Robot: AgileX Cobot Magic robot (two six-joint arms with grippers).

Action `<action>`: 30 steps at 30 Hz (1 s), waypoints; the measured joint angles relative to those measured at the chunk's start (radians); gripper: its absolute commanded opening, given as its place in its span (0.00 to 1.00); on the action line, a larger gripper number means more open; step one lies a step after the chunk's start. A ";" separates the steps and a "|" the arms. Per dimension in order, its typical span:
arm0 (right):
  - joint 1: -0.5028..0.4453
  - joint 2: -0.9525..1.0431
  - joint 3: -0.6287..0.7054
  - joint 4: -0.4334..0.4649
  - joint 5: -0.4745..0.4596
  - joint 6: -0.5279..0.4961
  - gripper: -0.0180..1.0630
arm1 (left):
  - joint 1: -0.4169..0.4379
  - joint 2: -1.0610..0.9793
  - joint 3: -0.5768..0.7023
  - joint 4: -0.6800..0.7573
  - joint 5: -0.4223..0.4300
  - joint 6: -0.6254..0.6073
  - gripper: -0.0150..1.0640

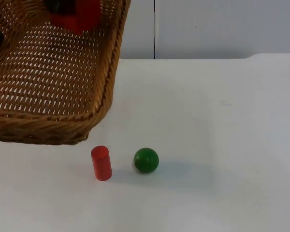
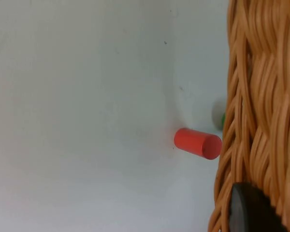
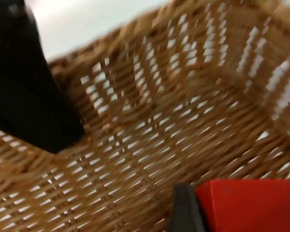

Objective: Pick up the basket with the left hand and place the object to the left of the red cylinder into the basket with the right hand.

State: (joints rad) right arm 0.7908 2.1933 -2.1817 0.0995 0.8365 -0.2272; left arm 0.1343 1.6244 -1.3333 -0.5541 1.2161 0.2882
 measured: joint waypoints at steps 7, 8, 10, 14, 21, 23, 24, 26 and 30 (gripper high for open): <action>0.000 0.004 0.000 0.004 -0.009 -0.001 0.99 | 0.000 0.001 0.002 0.002 0.000 0.002 0.01; 0.000 -0.009 0.000 0.004 -0.016 -0.001 0.99 | 0.000 0.001 0.004 0.002 0.000 0.002 0.01; 0.000 -0.026 0.000 0.002 -0.017 -0.001 0.99 | 0.000 0.001 0.004 0.002 0.000 0.002 0.01; -0.016 -0.135 0.000 -0.051 -0.005 0.025 0.99 | 0.000 0.001 0.004 0.000 0.000 0.002 0.01; -0.085 -0.365 0.044 -0.100 0.067 0.078 0.99 | 0.000 0.003 0.004 -0.023 -0.012 0.002 0.01; -0.097 -0.464 0.145 -0.100 0.052 0.081 0.99 | 0.000 0.003 0.004 -0.028 -0.021 0.002 0.01; -0.097 -0.522 0.204 -0.100 0.038 0.081 0.99 | 0.000 0.003 0.004 -0.028 -0.025 0.002 0.01; -0.097 -0.582 0.282 -0.100 0.016 0.084 0.99 | 0.000 0.003 0.004 -0.028 -0.027 0.004 0.01; -0.097 -0.788 0.554 -0.100 -0.060 0.096 0.99 | 0.000 0.004 0.004 -0.028 -0.028 0.015 0.01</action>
State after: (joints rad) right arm 0.6941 1.4050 -1.6276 0.0000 0.7763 -0.1315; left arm 0.1343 1.6289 -1.3291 -0.5817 1.1878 0.3037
